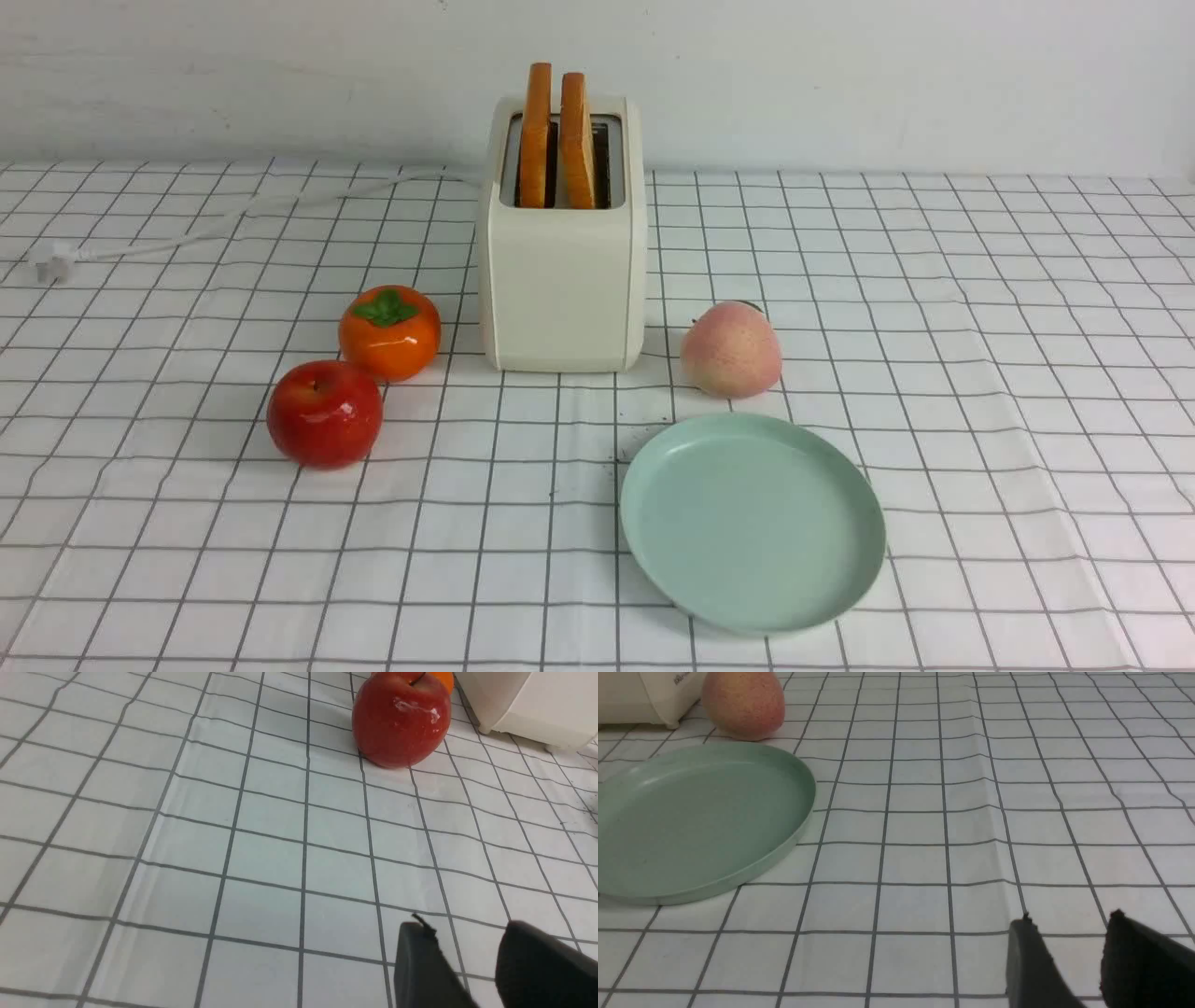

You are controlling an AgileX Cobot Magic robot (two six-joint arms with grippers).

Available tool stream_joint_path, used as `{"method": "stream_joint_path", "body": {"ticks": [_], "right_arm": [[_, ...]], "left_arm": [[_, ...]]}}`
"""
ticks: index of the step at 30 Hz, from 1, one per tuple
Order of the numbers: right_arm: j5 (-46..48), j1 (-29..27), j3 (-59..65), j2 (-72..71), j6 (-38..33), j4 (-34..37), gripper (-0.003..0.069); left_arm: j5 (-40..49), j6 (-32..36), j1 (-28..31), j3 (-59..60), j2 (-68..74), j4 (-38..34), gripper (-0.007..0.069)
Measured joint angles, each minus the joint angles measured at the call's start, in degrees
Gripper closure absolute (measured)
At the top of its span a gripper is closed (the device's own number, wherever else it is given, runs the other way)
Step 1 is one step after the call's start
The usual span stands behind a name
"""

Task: Take toasted bread from bread machine on white checkered table place on plate.
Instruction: 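Reach for a toast slice standing in the toaster with the left gripper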

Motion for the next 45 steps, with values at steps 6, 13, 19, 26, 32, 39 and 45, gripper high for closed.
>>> {"method": "stream_joint_path", "body": {"ticks": [6, 13, 19, 26, 32, 39, 45], "right_arm": [[0.0, 0.0, 0.0, 0.0, 0.0, 0.0, 0.0419], [0.0, 0.0, 0.0, 0.0, 0.0, 0.0, 0.0419], [0.0, 0.0, 0.0, 0.0, 0.0, 0.0, 0.0419], [0.0, 0.0, 0.0, 0.0, 0.0, 0.0, 0.0419], [0.0, 0.0, 0.0, 0.0, 0.0, 0.0, 0.0419], [0.0, 0.0, 0.0, 0.0, 0.0, 0.0, 0.0419], [0.0, 0.0, 0.0, 0.0, 0.0, 0.0, 0.0419]], "left_arm": [[0.0, 0.0, 0.0, 0.0, 0.0, 0.0, 0.0386], [0.0, 0.0, 0.0, 0.0, 0.0, 0.0, 0.0386], [0.0, 0.0, 0.0, 0.0, 0.0, 0.0, 0.0386], [0.0, 0.0, 0.0, 0.0, 0.0, 0.0, 0.0386], [-0.5, -0.07, 0.0, 0.0, 0.0, -0.49, 0.0386], [-13.04, -8.04, 0.0, 0.0, 0.0, -20.83, 0.0386], [-23.38, -9.86, 0.0, 0.0, 0.0, -32.19, 0.0389]]}}
